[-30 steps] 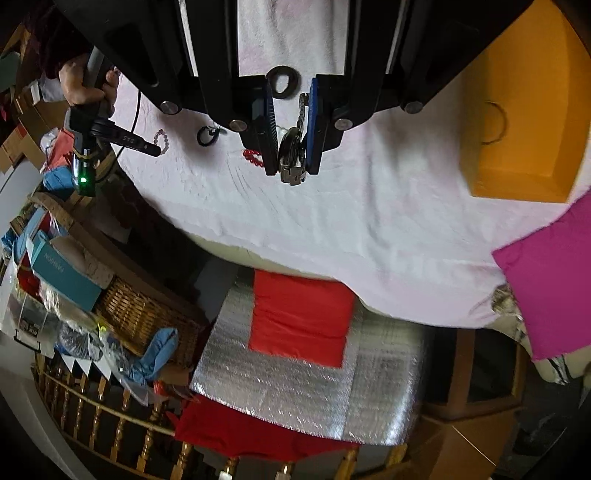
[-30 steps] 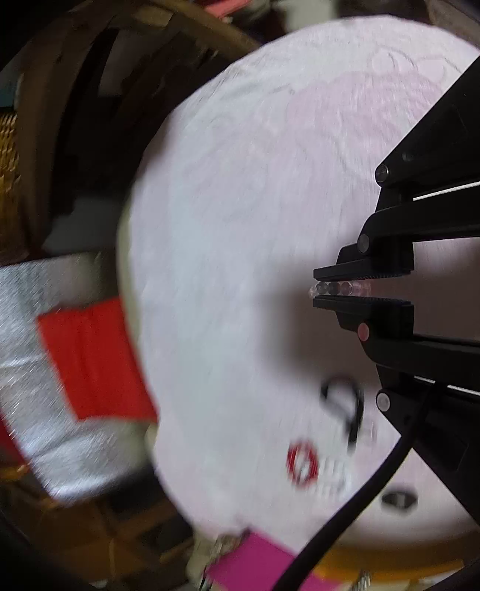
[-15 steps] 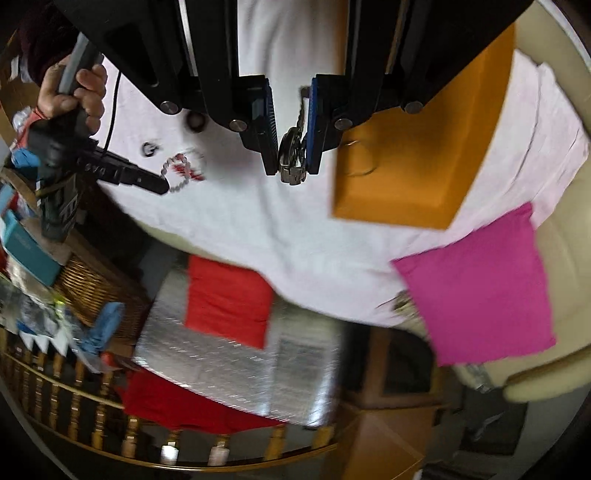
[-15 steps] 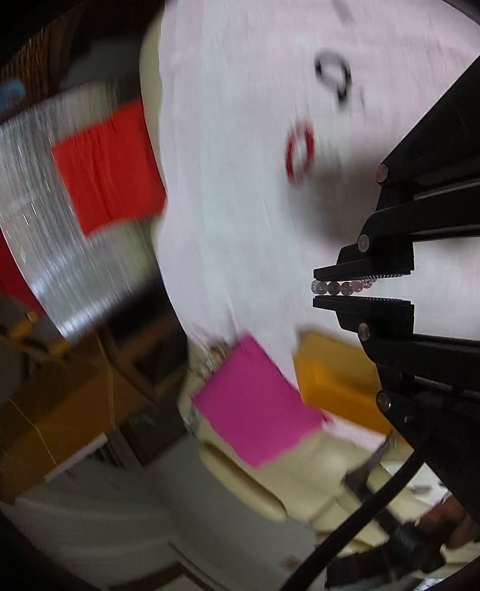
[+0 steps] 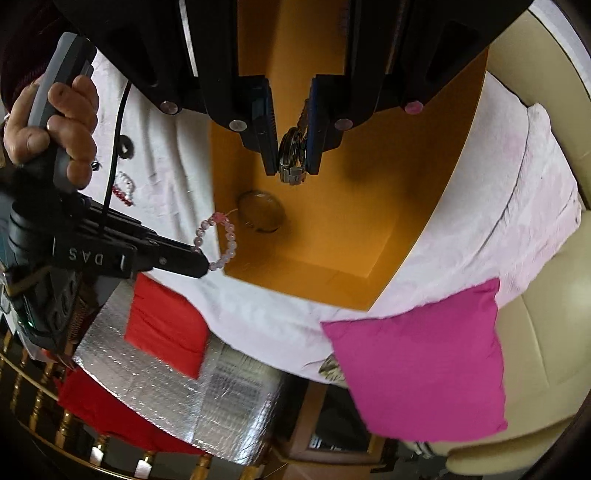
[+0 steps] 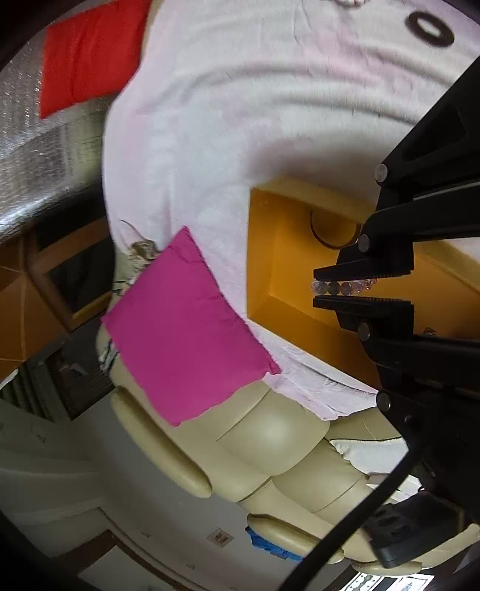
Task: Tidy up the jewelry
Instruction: 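Lower the watch and pink bracelet into the orange box and open both tools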
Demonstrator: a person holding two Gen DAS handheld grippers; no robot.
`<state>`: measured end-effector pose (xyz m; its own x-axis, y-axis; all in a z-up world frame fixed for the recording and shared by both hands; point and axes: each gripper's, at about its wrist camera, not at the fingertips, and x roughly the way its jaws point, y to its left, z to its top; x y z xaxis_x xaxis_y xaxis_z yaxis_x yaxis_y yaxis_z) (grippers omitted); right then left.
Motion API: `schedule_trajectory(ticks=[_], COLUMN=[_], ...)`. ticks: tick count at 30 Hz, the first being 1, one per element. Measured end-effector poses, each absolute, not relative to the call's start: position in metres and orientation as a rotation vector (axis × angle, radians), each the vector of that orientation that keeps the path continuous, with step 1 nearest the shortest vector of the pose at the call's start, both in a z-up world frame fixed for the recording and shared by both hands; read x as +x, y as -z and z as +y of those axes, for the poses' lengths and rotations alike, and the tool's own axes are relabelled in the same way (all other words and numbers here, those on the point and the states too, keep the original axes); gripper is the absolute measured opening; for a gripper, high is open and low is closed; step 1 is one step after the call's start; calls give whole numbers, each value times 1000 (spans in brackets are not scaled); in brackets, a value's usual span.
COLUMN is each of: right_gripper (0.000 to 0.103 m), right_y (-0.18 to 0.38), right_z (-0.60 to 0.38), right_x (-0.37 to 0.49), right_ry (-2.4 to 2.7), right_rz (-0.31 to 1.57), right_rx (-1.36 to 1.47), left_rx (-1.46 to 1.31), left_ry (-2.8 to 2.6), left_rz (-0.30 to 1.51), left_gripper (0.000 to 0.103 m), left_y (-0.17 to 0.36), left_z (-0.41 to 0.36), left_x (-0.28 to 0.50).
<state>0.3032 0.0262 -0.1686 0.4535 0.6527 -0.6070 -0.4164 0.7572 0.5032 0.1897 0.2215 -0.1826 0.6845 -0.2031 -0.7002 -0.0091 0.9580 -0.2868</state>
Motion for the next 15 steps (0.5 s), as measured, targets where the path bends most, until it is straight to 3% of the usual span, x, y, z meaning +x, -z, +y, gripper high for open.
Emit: schedule_trajectory(ticks=[7,15], right_gripper=[16,16], right_y=[187,171], right_z=[59,3], right_x=[317,301], right_ry=[-715,-638], right_rz=[954,843], right_rx=[313,314], left_rx=[-282,-210], left_ry=[77,91], left_rz=[799,786], left_gripper=[19,22], left_y=[186,170], left_z=[233,199], left_x=[195,195])
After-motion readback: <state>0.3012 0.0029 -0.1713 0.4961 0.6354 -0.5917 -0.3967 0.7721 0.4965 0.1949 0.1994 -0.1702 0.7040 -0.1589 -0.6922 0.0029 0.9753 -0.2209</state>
